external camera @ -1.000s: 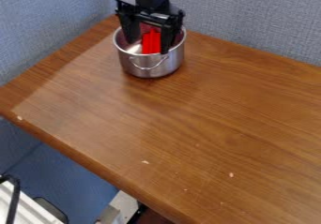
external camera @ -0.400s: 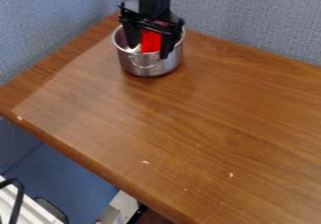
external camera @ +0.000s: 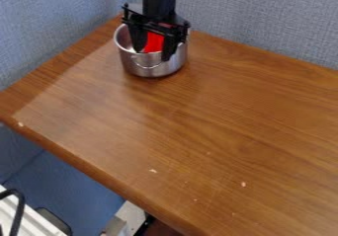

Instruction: Move the red object from the metal pot to the table

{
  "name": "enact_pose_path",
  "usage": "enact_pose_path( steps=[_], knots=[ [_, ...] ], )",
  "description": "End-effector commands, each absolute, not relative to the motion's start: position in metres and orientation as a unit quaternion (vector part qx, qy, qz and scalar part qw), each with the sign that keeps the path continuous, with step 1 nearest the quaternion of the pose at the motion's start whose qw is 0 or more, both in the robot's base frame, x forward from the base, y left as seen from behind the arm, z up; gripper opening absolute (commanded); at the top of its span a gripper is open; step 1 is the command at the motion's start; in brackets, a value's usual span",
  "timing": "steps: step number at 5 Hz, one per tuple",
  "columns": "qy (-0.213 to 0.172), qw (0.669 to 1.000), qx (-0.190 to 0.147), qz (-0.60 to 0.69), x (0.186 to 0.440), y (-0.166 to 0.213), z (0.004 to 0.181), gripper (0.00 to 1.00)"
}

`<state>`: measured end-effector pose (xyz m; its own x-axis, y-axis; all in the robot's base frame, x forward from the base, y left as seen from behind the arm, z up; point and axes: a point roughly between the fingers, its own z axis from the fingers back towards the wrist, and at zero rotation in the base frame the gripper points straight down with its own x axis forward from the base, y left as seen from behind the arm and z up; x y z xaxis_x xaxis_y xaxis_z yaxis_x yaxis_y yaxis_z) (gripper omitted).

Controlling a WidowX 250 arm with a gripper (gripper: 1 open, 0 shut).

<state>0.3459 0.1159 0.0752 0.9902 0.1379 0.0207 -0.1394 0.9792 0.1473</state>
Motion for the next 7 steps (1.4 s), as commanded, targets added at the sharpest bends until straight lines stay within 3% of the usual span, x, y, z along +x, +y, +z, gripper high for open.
enact_pose_path(
  steps=[1, 2, 5, 6, 7],
  knots=[
    [-0.023, 0.993, 0.087, 0.079, 0.347, 0.126, 0.087, 0.0],
    [-0.026, 0.993, 0.087, 0.07, 0.347, 0.124, 0.09, 0.0],
    [-0.112, 0.99, 0.064, -0.066, 0.359, 0.054, 0.159, 0.0],
    [-0.105, 0.988, 0.071, -0.092, 0.362, 0.039, 0.153, 1.0],
    [-0.092, 0.987, 0.084, -0.101, 0.359, 0.043, 0.143, 1.0]
  ],
)
